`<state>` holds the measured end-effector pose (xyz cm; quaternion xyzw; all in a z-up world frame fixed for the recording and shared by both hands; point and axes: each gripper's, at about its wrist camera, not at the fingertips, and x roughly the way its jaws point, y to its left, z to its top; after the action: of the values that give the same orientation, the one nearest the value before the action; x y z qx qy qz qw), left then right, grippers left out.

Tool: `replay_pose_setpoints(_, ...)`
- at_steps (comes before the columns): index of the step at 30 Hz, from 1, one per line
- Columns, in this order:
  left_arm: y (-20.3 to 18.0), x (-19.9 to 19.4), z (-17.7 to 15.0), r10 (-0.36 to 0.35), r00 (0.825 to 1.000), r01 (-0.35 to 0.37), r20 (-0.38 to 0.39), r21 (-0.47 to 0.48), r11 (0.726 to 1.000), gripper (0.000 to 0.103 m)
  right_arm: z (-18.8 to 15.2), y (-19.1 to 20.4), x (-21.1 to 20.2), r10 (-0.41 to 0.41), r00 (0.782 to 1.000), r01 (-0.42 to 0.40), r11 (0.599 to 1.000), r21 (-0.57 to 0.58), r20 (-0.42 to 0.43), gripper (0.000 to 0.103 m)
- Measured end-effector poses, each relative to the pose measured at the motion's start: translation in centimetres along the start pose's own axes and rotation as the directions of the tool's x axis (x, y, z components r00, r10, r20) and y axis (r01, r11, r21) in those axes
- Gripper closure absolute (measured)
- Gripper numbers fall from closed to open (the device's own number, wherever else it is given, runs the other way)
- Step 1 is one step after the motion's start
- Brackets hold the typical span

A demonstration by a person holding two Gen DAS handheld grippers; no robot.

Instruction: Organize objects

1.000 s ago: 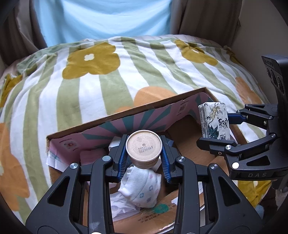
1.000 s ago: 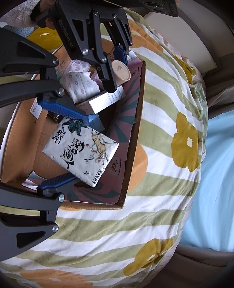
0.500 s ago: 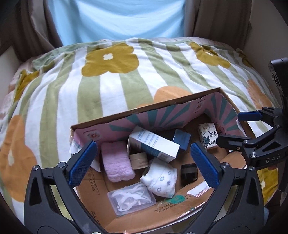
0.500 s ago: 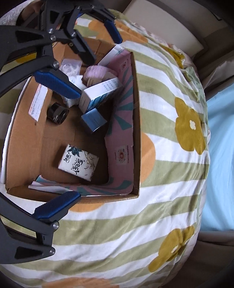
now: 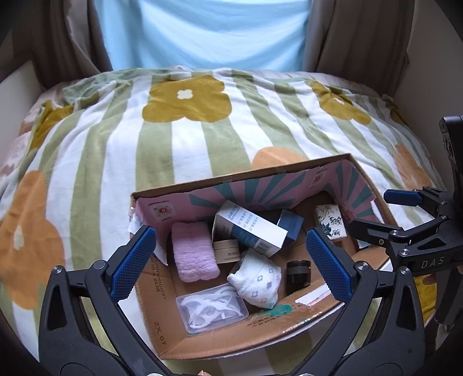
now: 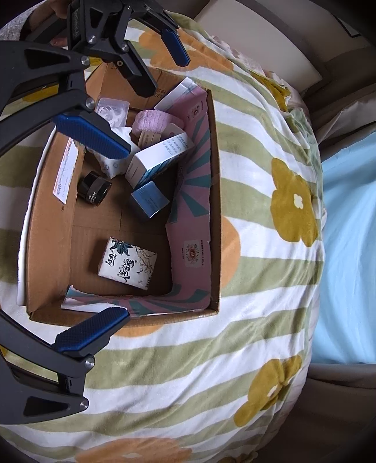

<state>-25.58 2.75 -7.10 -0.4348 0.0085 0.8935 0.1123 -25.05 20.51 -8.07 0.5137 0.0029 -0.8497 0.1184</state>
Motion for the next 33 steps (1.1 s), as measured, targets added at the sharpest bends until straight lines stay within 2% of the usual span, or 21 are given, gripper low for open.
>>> replay_pose_setpoints(5,-0.2,-3.7,0.3,0.013,0.999,-0.013,0.05,-0.002,1.0,0.0,-0.1,0.8,-3.7,0.004,0.998,-0.004,1.0,0.008,0.067,0.001)
replay_pose_setpoints(10,-0.6,-9.5,-0.2,0.043,0.99,-0.04,0.137,-0.024,0.999,0.0,-1.4,2.3,-9.0,0.001,0.987,-0.003,1.0,0.016,0.164,0.001)
replay_pose_setpoints(12,-0.6,-12.2,-1.2,0.047,0.981,-0.039,0.187,-0.048,0.998,0.0,-2.4,2.9,-11.0,0.013,0.978,-0.014,1.0,0.006,0.206,0.001)
replay_pose_setpoints(15,-1.0,-16.4,-3.3,0.082,0.961,-0.07,0.265,-0.056,0.996,0.0,-4.8,4.2,-13.9,-0.027,0.962,0.034,0.999,-0.022,0.27,0.001)
replay_pose_setpoints(18,-1.5,-19.1,-5.7,0.122,0.945,-0.111,0.304,-0.053,0.992,0.0,-7.2,5.0,-15.8,-0.054,0.948,0.065,0.998,-0.026,0.314,0.001)
replay_pose_setpoints(22,-1.6,-20.8,-9.0,0.127,0.943,-0.111,0.307,-0.07,0.991,0.0,-10.4,6.2,-17.5,-0.043,0.935,0.057,0.998,-0.029,0.351,0.001)
replay_pose_setpoints(27,-1.9,-21.4,-12.8,0.124,0.947,-0.097,0.298,-0.103,0.99,0.0,-13.8,7.3,-18.3,-0.082,0.922,0.095,0.995,-0.016,0.377,0.001)
replay_pose_setpoints(30,-2.1,-21.9,-14.1,0.125,0.941,-0.091,0.315,-0.121,0.988,0.0,-15.0,7.0,-18.2,-0.078,0.923,0.079,0.997,0.013,0.378,0.001)
replay_pose_setpoints(33,-3.0,-22.3,-14.7,0.14,0.935,-0.117,0.325,-0.09,0.989,0.0,-15.6,6.8,-18.5,-0.091,0.915,0.086,0.996,0.028,0.392,0.001)
